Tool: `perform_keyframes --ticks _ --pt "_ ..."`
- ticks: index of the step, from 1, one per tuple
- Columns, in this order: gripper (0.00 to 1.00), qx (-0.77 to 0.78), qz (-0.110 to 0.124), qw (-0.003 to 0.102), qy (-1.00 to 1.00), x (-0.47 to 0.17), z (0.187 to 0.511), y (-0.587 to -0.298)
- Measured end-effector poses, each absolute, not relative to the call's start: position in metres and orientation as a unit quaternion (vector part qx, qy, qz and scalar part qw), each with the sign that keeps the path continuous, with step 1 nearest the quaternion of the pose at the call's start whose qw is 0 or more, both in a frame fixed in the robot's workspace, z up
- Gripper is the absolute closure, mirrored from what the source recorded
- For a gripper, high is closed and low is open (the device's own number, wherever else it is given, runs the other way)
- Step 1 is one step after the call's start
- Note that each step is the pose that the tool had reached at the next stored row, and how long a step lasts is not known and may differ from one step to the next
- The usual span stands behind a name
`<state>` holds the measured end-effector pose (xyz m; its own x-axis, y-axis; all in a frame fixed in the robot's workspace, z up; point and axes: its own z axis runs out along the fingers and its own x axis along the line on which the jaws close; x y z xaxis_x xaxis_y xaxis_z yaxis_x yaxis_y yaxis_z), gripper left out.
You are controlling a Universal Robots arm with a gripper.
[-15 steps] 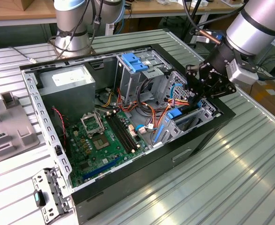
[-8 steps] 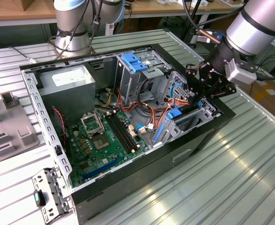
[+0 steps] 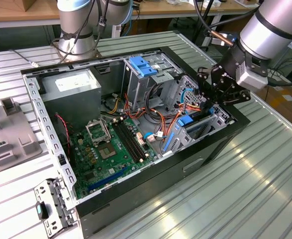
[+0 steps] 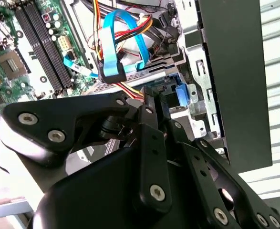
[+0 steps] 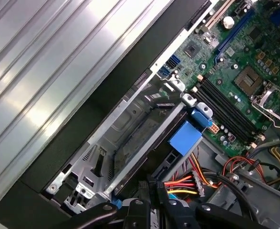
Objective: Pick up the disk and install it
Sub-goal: 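Insert the first disk wire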
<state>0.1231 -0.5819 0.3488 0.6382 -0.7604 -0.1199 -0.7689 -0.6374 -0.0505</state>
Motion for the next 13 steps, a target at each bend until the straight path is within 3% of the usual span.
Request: perform_keyframes --ticks 13 --pt "0.83 -0.847 0.038 0.053 0.527 0.1231 0.3437 -0.5819"
